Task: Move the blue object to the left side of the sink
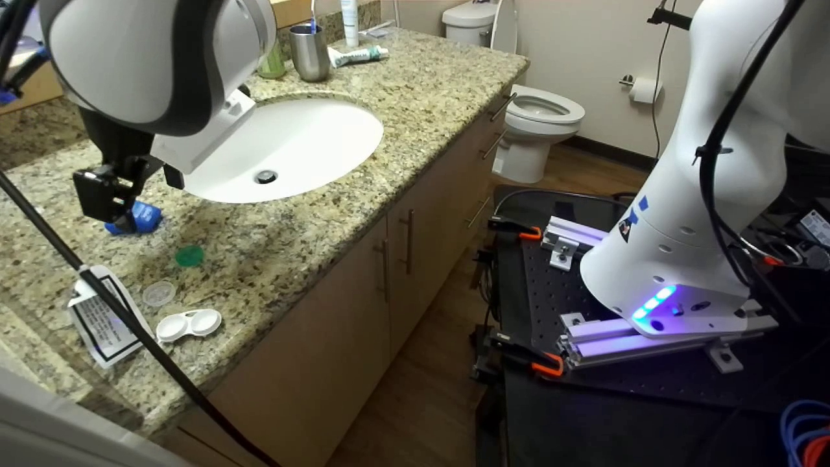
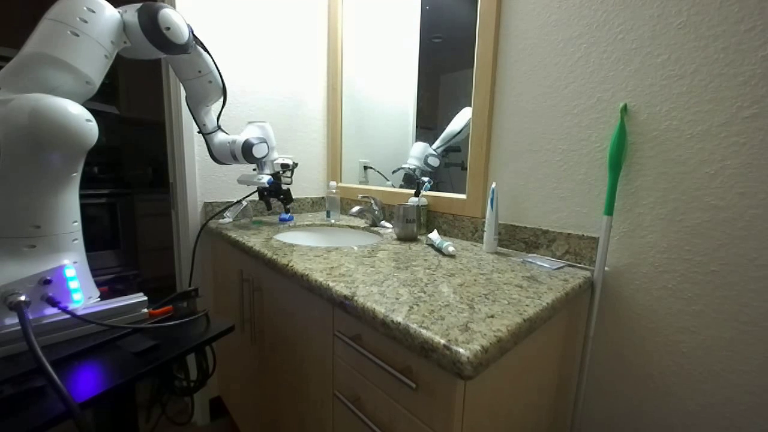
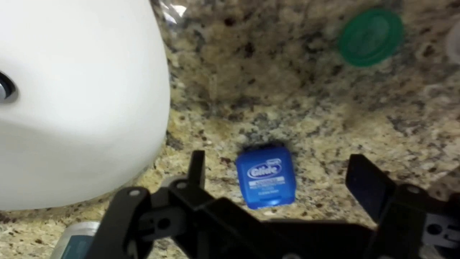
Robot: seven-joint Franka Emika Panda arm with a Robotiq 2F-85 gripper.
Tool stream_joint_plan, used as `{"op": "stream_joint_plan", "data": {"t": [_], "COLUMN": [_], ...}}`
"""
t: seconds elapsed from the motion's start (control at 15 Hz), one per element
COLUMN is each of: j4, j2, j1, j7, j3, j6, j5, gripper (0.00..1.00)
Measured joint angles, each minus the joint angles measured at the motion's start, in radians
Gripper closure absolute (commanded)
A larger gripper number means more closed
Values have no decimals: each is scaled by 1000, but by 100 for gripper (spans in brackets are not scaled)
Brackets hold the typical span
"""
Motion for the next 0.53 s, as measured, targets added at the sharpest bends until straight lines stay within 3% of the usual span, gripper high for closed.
{"op": "stream_joint_plan", "data": {"t": [0.13,0.53], "j4": [-9,-76], "j2": [-56,-335], "j1": [-8,-11], "j7": [-7,128], "j3": [32,0], "j6": [-9,27], "j5": [31,51], "gripper": [0,0]}}
